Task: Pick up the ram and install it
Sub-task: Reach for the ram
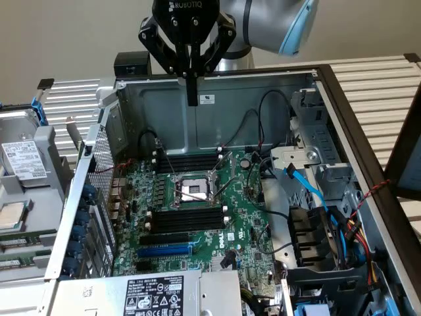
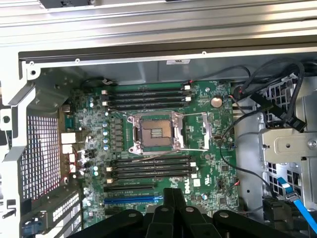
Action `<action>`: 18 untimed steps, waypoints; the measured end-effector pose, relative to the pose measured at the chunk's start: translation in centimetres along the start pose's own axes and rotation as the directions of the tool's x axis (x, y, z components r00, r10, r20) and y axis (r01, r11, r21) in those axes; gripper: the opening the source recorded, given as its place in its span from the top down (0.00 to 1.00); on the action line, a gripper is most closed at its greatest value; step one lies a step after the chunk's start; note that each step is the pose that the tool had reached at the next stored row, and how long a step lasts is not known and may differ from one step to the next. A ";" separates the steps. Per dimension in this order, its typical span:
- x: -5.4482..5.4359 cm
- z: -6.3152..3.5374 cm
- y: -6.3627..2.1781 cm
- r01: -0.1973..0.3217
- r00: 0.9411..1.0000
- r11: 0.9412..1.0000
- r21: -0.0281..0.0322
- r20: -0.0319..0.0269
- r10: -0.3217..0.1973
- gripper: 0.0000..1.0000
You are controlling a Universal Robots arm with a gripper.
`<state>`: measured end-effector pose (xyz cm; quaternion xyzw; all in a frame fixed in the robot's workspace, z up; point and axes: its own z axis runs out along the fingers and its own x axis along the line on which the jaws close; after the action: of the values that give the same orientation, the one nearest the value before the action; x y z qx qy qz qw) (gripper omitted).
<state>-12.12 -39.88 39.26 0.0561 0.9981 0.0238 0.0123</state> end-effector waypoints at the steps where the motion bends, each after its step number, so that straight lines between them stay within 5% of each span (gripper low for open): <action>1: 0.0 0.00 0.00 0.000 1.000 1.000 0.000 0.000 0.000 0.88; 7: 1.3 -0.04 -0.15 0.000 1.000 1.000 -0.001 0.003 0.000 0.88; 10: 2.6 -0.07 -0.30 0.000 1.000 1.000 -0.006 0.002 0.001 0.88; 13: 4.0 -0.11 -0.45 -0.001 1.000 1.000 -0.018 0.001 0.001 0.88; 18: 6.3 -0.17 -0.70 -0.002 1.000 0.999 -0.047 -0.003 0.002 0.88</action>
<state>-18.42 -39.88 39.26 0.0566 0.9972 0.0476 0.0123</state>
